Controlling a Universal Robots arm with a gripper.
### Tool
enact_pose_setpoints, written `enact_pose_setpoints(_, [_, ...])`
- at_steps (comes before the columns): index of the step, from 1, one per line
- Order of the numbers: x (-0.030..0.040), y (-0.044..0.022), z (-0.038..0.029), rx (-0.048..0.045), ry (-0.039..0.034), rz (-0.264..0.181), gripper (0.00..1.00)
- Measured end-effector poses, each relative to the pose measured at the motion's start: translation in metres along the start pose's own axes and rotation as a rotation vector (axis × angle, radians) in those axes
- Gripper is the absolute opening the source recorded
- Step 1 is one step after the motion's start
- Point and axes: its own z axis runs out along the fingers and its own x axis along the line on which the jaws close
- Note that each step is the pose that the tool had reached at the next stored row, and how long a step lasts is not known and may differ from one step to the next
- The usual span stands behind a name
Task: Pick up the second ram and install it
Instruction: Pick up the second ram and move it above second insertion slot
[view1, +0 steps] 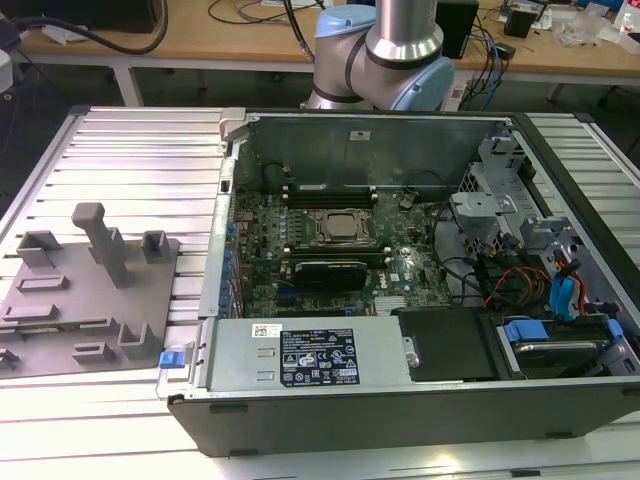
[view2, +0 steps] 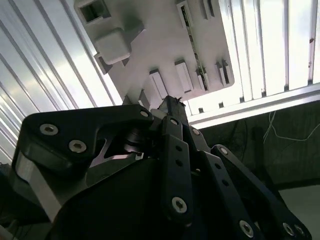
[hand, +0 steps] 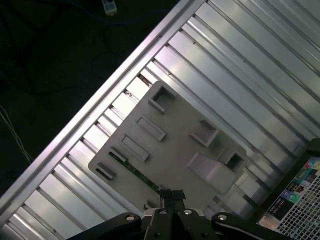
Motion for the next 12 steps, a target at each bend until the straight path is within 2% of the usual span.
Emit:
enact_pose_setpoints(5, [0.0000, 0.0000, 0.0000, -0.0025, 0.0045, -0.099, 0.11])
enact_pose_setpoints(12, [0.0000, 0.0000, -0.0001, -0.0039, 0.0072, -0.156, 0.11])
